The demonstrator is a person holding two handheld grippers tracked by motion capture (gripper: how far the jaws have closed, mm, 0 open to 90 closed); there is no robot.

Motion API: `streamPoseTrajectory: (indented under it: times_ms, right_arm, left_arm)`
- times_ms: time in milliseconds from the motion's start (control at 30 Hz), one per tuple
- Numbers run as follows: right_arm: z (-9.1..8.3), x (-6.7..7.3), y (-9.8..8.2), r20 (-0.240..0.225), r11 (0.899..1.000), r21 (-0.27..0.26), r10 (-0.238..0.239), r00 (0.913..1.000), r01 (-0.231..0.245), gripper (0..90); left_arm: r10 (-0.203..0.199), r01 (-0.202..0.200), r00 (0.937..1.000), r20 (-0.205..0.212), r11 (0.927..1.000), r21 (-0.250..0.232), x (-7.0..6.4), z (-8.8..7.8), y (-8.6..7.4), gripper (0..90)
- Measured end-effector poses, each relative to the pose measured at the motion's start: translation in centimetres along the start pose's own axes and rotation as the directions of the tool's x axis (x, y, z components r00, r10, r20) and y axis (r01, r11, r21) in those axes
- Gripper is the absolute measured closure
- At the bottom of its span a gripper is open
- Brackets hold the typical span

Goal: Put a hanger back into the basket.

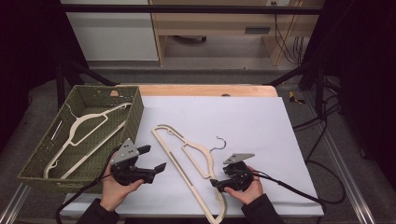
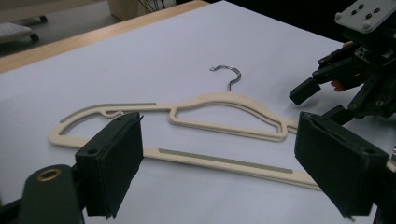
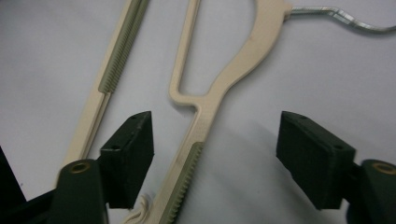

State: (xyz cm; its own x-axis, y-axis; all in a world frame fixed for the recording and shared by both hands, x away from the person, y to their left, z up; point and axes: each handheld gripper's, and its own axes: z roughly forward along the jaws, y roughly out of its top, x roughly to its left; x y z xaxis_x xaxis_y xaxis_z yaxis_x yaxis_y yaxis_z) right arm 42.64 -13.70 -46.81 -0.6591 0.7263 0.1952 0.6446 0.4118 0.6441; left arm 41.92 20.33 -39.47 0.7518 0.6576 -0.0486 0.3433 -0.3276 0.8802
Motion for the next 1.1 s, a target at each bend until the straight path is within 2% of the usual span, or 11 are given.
streamPoseTrajectory:
  times_ms: [100, 233, 367, 400, 433, 533, 567, 700, 933, 1067, 1100]
  right_arm:
    - [0.4, 0.3, 0.0, 0.021, 0.999, 0.034, -0.003, 0.9998, 0.003, 40.2]
    - [0.4, 0.6, 0.0, 0.042, 0.999, 0.032, -0.011, 0.9991, 0.010, 53.0]
    - [0.4, 0.6, 0.1, 0.008, 0.999, 0.050, -0.003, 1.0000, 0.003, 65.4]
    - [0.3, 0.7, 0.2, -0.006, 0.998, 0.059, 0.027, 0.9996, -0.027, 73.0]
    - [0.4, 0.5, 0.2, -0.033, 0.998, 0.059, 0.027, 0.9991, -0.025, 73.5]
    - [0.4, 0.6, 0.3, -0.025, 0.995, 0.064, 0.075, 0.9968, -0.074, 75.1]
    - [0.3, 0.4, 0.3, -0.017, 0.996, 0.065, 0.059, 0.9981, -0.058, 75.8]
    - [-0.3, -0.2, 0.5, 0.045, 0.995, 0.063, 0.081, 0.9957, -0.083, 78.9]
    - [-0.6, -1.3, 0.3, 0.064, 0.995, 0.050, 0.085, 0.9943, -0.088, 79.2]
    - [-1.0, -1.6, 0.2, 0.051, 0.996, 0.041, 0.082, 0.9954, -0.084, 65.5]
    - [-1.1, -1.7, 0.1, 0.067, 0.997, 0.048, 0.057, 0.9962, -0.060, 63.9]
  left_arm:
    - [0.001, -0.001, 1.0000, 0.008, 1.0000, 0.009, -0.1, 0.3, -0.1, 15.5]
    - [-0.002, 0.001, 0.9997, 0.024, 1.0000, 0.007, -0.4, 0.7, -0.3, 15.9]
    - [-0.003, 0.002, 0.9998, 0.021, 0.9998, 0.018, -0.6, 1.1, -0.5, 16.2]
    - [-0.005, 0.004, 0.9997, 0.025, 0.9998, 0.020, -0.7, 1.2, -0.5, 16.2]
    - [-0.001, 0.001, 0.9997, 0.026, 0.9997, 0.023, -0.8, 1.3, -0.6, 16.2]
    - [-0.001, 0.000, 0.9996, 0.029, 0.9996, 0.028, -1.0, 1.4, -0.7, 16.2]
    - [0.003, -0.003, 0.9996, 0.028, 0.9995, 0.031, -1.0, 1.4, -0.7, 16.2]
    - [0.025, -0.025, 0.9994, 0.026, 0.9993, 0.027, -1.6, 1.4, -0.4, 15.9]
    - [0.028, -0.029, 0.9986, 0.044, 0.9993, 0.025, -2.5, 1.6, -0.4, 16.0]
    - [0.017, -0.018, 0.9986, 0.050, 0.9993, 0.032, -2.7, 1.9, -0.6, 16.3]
    - [0.022, -0.024, 0.9983, 0.055, 0.9989, 0.040, -2.8, 2.0, -0.7, 16.3]
